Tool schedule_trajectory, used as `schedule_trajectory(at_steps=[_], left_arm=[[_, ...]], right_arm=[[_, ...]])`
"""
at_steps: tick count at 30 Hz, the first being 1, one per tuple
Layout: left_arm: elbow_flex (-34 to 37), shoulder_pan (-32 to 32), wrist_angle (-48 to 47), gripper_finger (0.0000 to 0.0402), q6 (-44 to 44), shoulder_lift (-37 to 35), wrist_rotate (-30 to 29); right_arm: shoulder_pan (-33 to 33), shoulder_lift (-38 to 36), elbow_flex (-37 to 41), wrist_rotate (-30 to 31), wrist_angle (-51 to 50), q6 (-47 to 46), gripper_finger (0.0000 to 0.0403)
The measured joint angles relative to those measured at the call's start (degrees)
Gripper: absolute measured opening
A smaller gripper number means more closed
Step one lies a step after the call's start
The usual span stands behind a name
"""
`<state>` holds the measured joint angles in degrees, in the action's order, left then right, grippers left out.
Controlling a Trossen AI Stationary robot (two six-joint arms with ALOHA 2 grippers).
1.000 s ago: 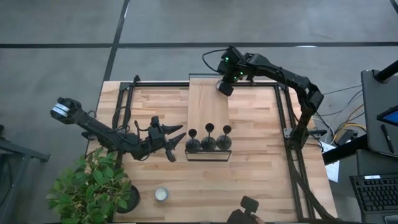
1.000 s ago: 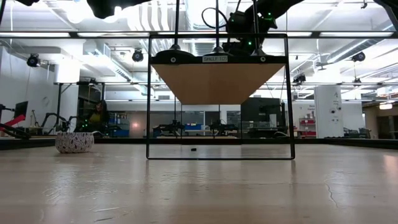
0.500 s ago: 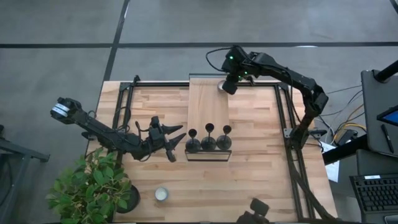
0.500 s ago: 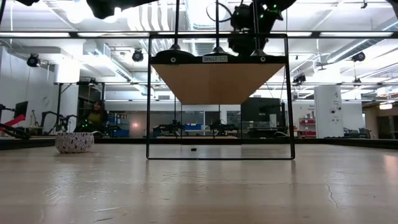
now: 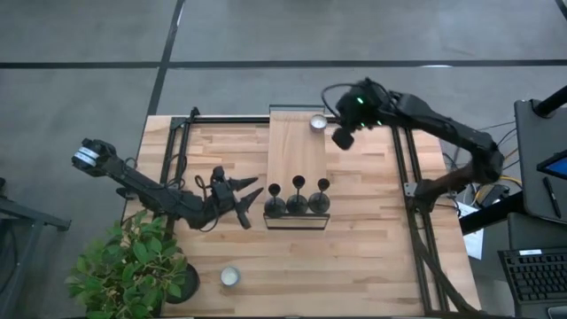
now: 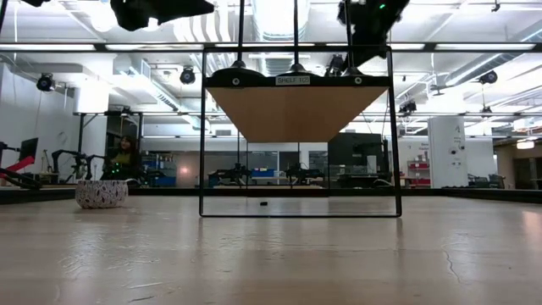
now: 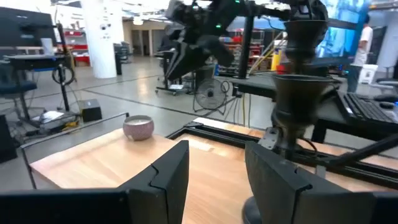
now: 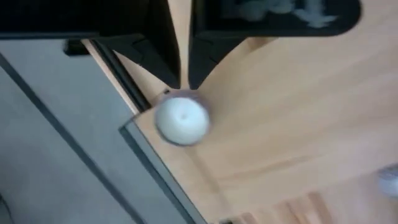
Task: Pick & Place candle stick holders
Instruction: Put the red scented candle on the shelf
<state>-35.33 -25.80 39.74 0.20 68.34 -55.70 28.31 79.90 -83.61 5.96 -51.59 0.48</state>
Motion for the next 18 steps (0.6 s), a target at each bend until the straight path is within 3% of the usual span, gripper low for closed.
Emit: schedule_trajectory(at_steps=[7, 10, 18], left_arm=[[-0.84, -0.79, -8.71, 0.0154, 4.81, -1.21, 0.5], [-3.42, -0.78, -21.99, 0.0154, 11.37, -2.65, 3.17], [-14.16, -0.77, -61.16, 0.0154, 31.26, -4.04, 17.94]], right_arm=[[-6.82, -15.72, 16.85, -0.17, 10.75, -4.2, 0.0009], [-9.61, -21.72, 23.49, -0.15, 15.69, -6.18, 0.0008], [-15.56, -33.4, 36.47, -0.2, 23.1, -10.95, 0.0008]])
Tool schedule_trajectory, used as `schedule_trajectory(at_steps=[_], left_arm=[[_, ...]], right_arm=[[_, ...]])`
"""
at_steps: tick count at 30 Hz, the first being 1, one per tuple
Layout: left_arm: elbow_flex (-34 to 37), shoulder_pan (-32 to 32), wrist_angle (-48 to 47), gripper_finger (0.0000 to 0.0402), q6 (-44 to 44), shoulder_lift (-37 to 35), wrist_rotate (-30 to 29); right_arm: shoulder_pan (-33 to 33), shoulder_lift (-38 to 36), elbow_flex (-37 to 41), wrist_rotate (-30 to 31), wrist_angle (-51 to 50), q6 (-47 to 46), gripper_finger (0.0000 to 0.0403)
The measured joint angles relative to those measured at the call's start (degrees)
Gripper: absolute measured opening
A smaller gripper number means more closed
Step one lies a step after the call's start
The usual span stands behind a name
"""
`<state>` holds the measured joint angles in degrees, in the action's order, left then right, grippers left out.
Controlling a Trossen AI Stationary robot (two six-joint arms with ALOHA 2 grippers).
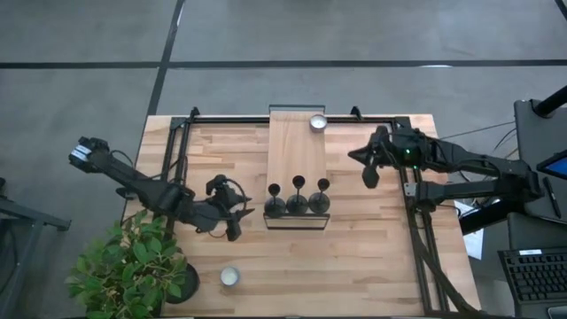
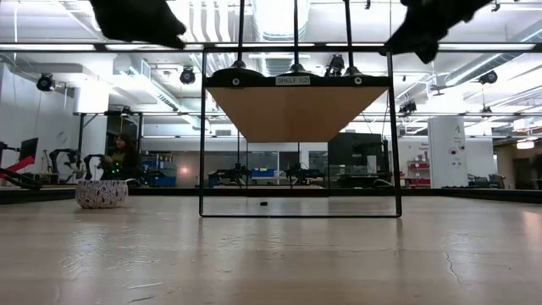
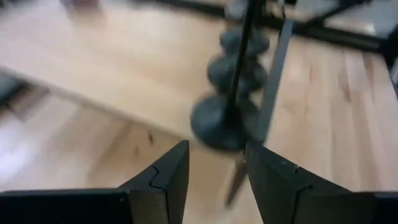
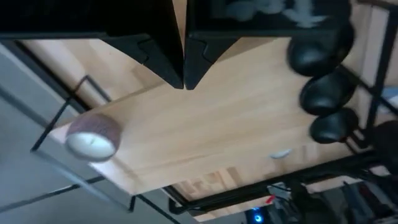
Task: Pick & Place candle stick holders
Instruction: Put the red scented candle on the shelf
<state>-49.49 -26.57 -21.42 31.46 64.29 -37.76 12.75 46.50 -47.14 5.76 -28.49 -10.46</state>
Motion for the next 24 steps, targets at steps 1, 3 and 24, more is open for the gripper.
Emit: schedule_trajectory(at_steps=[1, 3, 24], left_arm=[[-1.07, 0.0, -3.29, 0.0154, 2.47, 0.0, 1.77], [-2.29, 0.0, -8.15, 0.0154, 6.16, -0.02, 4.3], [10.59, 0.2, -19.61, 0.0154, 13.92, 0.02, 11.15]], right_arm=[[-0.72, -1.07, 1.26, 0.0, 0.51, -0.83, 0.0008], [-2.21, -2.91, 3.67, 0.06, 1.51, -2.09, 0.0008], [-20.19, -7.38, 12.55, -4.31, 12.27, -7.12, 0.0008]])
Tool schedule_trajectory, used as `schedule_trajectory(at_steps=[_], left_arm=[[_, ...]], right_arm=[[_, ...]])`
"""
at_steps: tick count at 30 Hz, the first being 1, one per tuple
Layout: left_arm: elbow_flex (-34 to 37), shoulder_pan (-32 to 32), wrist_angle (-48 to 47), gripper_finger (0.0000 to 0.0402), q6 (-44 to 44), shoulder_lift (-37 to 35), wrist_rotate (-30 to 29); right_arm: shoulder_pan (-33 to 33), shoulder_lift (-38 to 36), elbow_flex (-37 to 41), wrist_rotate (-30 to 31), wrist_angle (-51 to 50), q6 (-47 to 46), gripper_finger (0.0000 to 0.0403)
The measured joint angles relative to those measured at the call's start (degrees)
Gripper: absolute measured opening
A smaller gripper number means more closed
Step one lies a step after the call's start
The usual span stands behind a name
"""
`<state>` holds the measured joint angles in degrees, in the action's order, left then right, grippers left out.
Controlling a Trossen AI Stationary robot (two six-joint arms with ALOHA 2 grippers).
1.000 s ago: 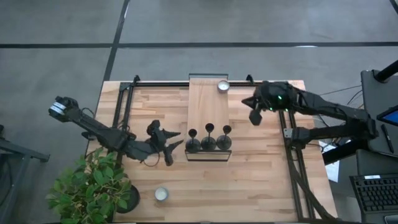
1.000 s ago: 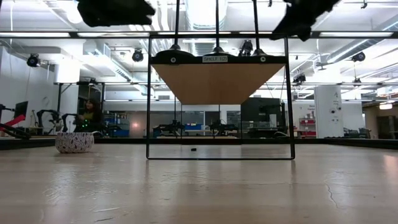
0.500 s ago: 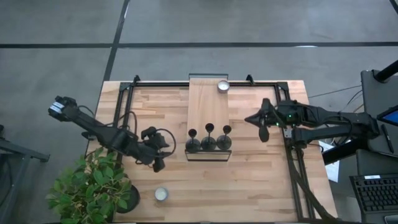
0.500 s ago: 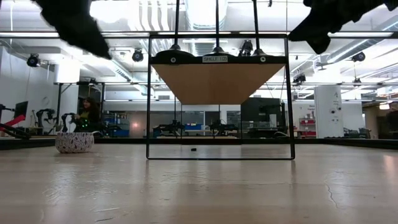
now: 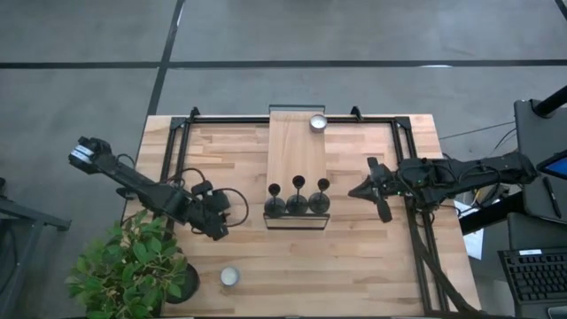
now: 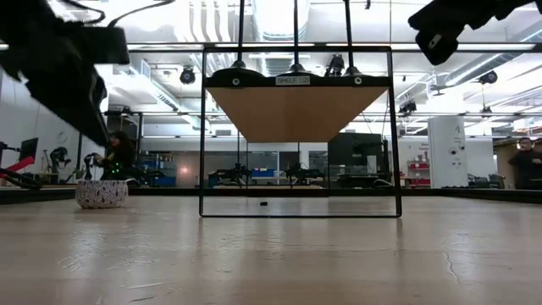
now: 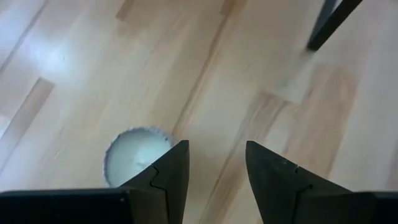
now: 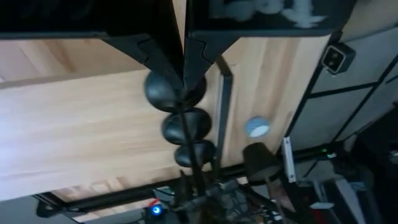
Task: Pick & Place candle stick holders
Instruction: Put the red scented candle on the shelf
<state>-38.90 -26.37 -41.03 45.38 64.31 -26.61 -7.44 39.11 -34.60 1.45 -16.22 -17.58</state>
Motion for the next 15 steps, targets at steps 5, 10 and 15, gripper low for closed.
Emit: schedule_trajectory(at_steps=[5, 10, 15], left_arm=[[2.27, 0.0, 0.26, 0.0151, 1.18, 0.03, -0.23], [2.73, 0.0, 0.16, 0.0151, 0.53, 0.04, -0.92], [3.59, 0.18, 0.4, 0.0151, -0.74, 0.04, -2.57]], right_arm=[[-1.76, 0.02, 1.12, 0.03, 2.07, 0.09, 0.0008], [-1.81, 0.07, 1.91, 0.16, 2.05, 0.17, 0.0008], [-1.84, 0.11, 2.4, 0.19, 2.15, 0.0, 0.0008]])
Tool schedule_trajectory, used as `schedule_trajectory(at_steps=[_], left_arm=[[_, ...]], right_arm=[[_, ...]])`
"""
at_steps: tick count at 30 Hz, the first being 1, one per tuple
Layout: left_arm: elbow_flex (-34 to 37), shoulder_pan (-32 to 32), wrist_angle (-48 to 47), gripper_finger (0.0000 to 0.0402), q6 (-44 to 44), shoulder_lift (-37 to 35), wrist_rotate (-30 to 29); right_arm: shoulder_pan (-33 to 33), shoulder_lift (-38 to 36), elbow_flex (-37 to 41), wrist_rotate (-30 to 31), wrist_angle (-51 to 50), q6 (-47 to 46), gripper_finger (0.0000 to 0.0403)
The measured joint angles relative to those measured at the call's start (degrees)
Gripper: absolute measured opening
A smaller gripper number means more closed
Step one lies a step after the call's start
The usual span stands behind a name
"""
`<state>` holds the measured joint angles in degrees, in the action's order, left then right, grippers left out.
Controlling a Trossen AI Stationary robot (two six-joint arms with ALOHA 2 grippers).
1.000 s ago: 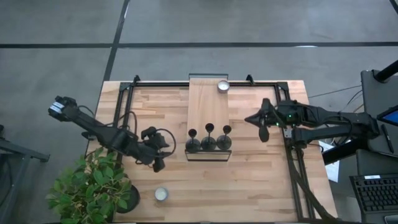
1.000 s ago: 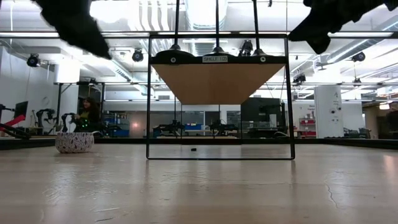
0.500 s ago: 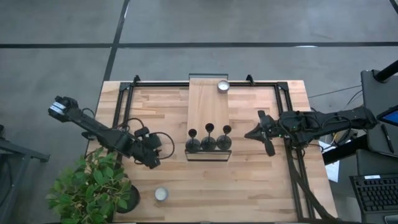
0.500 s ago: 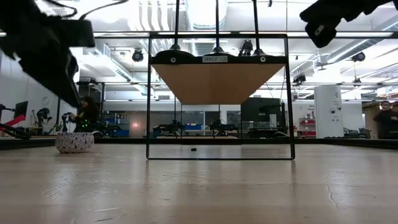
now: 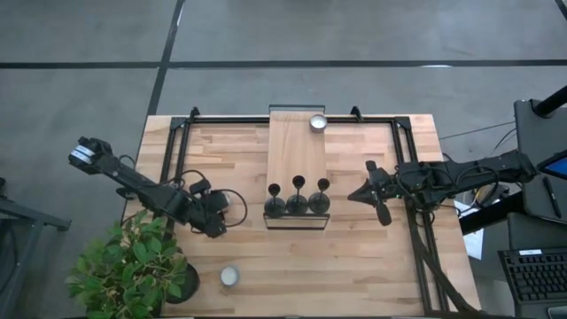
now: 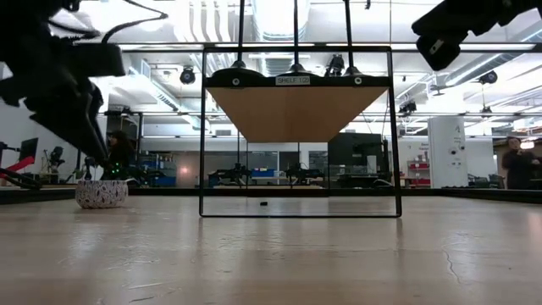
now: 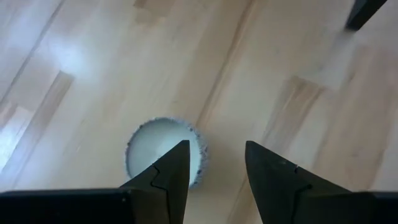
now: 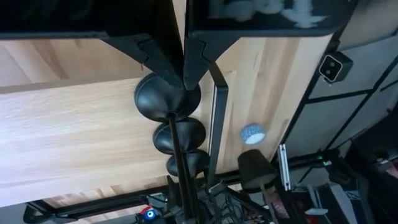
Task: Pick & Place candle stick holders
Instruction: Put the red scented candle on the shelf
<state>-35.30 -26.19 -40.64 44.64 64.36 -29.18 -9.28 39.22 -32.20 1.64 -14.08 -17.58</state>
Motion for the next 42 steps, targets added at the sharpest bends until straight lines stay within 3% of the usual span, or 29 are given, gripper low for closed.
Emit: schedule_trajectory(at_steps=[17, 26, 37, 42], left_arm=[[6.59, 0.25, 3.4, 0.0151, 1.91, 0.04, 2.26], [7.53, 0.32, 4.26, 0.0148, 1.3, 0.04, 0.2], [7.53, 0.3, 7.56, 0.0076, -1.0, 0.04, 3.11], [7.56, 0.3, 9.01, 0.0067, -3.11, 0.04, 3.2]], right_arm=[[0.02, 0.2, 0.52, -0.02, 0.18, -0.44, 0.0008], [0.02, 0.29, 0.52, -0.02, 0.44, -0.44, 0.0008], [0.02, 2.51, 1.48, -0.03, 1.29, -0.44, 0.0008], [0.02, 3.95, 2.26, -0.05, 2.79, -0.45, 0.0008]])
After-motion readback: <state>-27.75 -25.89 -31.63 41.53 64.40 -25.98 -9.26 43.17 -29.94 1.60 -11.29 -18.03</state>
